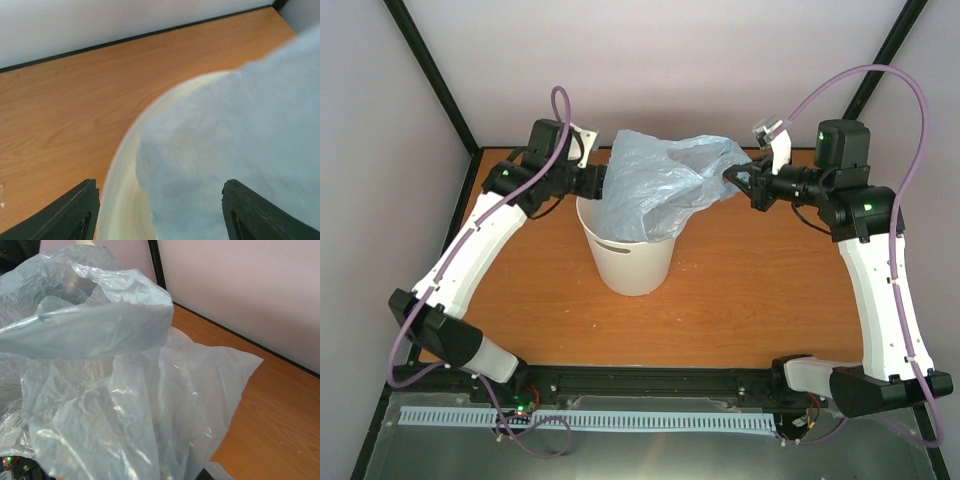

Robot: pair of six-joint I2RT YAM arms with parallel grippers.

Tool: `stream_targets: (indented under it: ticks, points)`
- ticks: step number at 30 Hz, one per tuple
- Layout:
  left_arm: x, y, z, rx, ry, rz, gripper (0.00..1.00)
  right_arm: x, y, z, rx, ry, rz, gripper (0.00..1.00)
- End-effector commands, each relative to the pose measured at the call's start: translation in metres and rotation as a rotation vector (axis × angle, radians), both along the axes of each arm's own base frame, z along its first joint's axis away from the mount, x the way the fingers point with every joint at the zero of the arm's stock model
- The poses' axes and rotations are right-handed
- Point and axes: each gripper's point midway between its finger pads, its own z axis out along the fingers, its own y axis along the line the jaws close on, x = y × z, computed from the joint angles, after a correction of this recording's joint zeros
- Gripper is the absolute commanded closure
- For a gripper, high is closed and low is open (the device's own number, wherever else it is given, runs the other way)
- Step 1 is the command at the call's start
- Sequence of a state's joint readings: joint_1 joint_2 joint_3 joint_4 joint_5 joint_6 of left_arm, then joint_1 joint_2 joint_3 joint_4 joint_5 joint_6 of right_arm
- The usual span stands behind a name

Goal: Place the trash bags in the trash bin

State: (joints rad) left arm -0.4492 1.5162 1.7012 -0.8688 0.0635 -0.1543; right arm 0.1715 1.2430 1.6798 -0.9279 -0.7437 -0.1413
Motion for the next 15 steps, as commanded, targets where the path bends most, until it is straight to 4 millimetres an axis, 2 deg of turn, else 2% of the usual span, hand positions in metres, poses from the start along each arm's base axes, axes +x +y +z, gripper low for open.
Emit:
stream_targets:
  ticks: [1, 6, 7, 9, 13, 15]
  points:
    - [-0.026, -0.006, 0.014, -0.051, -0.022, -0.072, 0.32, -0.005, 0.003, -0.002, -0.014, -0.001, 0.014, 0.96]
    - [-0.021, 0.004, -0.002, 0.005, 0.021, -0.014, 0.38, -0.002, 0.012, -0.008, -0.027, 0.006, 0.037, 0.96]
    - [-0.019, 0.008, 0.0, 0.019, 0.017, 0.01, 0.39, -0.002, 0.015, -0.008, -0.031, 0.009, 0.044, 0.96]
    - [-0.018, 0.019, 0.011, 0.031, -0.014, 0.06, 0.37, -0.001, 0.017, -0.007, -0.038, 0.006, 0.051, 0.96]
    - [-0.025, 0.038, 0.056, 0.004, -0.134, 0.139, 0.24, -0.006, 0.036, -0.004, -0.046, -0.006, 0.107, 0.96]
    - [-0.029, 0.054, 0.068, 0.024, -0.166, 0.207, 0.21, -0.006, 0.046, -0.002, -0.048, -0.008, 0.133, 0.96]
